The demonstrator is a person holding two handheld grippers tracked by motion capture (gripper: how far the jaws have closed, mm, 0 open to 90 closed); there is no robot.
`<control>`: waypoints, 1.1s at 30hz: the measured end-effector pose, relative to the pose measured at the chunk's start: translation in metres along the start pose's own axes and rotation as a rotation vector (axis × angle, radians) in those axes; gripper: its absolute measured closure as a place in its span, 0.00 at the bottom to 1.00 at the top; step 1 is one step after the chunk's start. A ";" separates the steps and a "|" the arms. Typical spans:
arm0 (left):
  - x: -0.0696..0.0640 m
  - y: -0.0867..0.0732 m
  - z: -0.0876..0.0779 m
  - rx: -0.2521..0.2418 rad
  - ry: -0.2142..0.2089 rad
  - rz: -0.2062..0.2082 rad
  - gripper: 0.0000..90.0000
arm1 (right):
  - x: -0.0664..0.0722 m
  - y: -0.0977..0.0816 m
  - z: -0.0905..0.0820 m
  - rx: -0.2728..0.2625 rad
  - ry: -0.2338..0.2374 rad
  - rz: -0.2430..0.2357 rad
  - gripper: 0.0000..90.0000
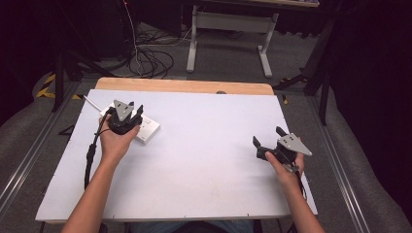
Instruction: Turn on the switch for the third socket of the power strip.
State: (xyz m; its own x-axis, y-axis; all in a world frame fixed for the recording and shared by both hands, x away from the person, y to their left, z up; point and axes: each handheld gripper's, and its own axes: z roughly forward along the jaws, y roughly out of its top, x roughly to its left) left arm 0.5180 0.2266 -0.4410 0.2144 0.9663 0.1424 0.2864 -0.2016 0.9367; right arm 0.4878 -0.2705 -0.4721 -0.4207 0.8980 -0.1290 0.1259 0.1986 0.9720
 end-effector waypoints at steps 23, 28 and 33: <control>0.000 0.001 -0.022 -0.055 0.034 -0.003 0.52 | 0.001 0.000 0.001 0.002 0.002 0.000 0.05; 0.004 0.000 -0.029 -0.060 0.041 -0.022 0.47 | 0.001 0.000 0.001 0.006 0.002 0.000 0.05; 0.002 0.000 -0.034 -0.067 0.034 -0.021 0.39 | 0.000 0.000 0.000 0.007 -0.001 0.005 0.05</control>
State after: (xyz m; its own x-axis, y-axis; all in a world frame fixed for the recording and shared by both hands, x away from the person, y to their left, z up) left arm 0.4867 0.2340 -0.4296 0.1765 0.9754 0.1321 0.2275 -0.1710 0.9587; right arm 0.4880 -0.2703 -0.4725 -0.4188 0.8995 -0.1247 0.1343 0.1972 0.9711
